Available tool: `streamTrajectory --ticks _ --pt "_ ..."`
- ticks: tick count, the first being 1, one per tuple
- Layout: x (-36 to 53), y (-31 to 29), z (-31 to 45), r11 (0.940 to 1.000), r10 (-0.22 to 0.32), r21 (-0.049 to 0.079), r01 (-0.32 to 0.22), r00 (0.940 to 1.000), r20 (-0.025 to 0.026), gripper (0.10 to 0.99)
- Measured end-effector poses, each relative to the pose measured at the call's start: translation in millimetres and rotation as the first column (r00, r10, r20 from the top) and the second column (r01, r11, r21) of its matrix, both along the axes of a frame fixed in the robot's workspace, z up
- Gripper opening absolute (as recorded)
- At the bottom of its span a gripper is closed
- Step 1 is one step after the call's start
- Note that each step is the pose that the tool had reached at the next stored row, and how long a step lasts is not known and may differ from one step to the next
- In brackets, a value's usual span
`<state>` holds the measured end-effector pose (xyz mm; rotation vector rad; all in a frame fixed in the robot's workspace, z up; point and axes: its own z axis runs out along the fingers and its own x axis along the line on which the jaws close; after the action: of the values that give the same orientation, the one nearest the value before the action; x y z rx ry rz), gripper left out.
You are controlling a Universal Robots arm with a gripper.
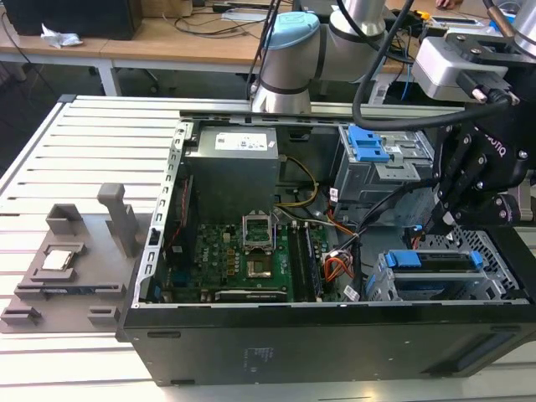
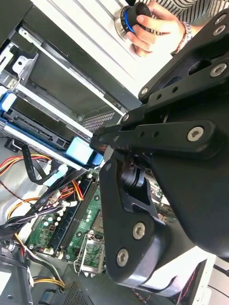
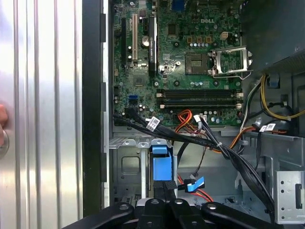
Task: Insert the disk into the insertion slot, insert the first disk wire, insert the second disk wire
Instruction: 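Insert the disk into the insertion slot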
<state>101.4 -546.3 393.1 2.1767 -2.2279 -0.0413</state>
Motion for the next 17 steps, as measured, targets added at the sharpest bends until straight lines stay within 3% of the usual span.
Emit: streamTrajectory --ticks 5,8,11,17 --pt "10.7 5.5 0.0 1.0000 0.000 -0.001 0.000 1.0000 -0.0007 0.106" --pt "18.2 6.2 -2.0 1.0000 0.000 -0.001 0.000 1.0000 -0.0053 0.106" --pt "21.3 6.1 -8.2 1.0000 0.000 -0.001 0.000 1.0000 -0.0094 0.106" --pt "22.7 6.1 -19.7 1.0000 0.000 -0.001 0.000 0.9999 -0.0114 0.106"
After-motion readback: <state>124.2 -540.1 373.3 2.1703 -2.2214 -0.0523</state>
